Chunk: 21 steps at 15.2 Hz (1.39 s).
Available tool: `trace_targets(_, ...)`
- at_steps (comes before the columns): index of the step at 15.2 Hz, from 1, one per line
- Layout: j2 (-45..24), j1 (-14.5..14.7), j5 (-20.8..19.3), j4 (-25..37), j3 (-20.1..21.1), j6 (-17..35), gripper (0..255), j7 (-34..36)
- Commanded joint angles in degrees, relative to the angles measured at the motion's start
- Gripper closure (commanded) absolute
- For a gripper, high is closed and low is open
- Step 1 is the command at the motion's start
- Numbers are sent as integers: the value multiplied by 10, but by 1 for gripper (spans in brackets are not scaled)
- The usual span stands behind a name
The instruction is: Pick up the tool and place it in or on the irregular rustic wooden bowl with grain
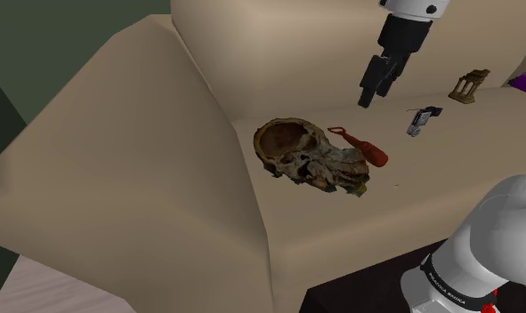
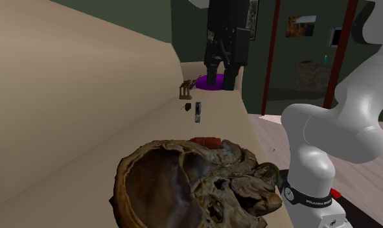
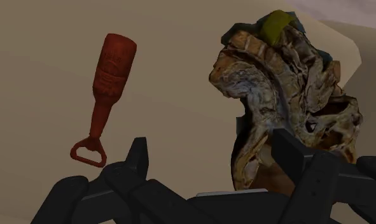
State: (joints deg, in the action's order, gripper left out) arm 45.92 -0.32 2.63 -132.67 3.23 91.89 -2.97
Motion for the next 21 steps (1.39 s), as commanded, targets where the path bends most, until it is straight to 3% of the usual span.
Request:
trace_targets(1,0,0,0,0,0,0,0,0)
trace_targets(18,-266,-107,-86,-17,-42,144,0,80)
trace_targets(21,-274,-109,-89,-30,-44,163,0,82)
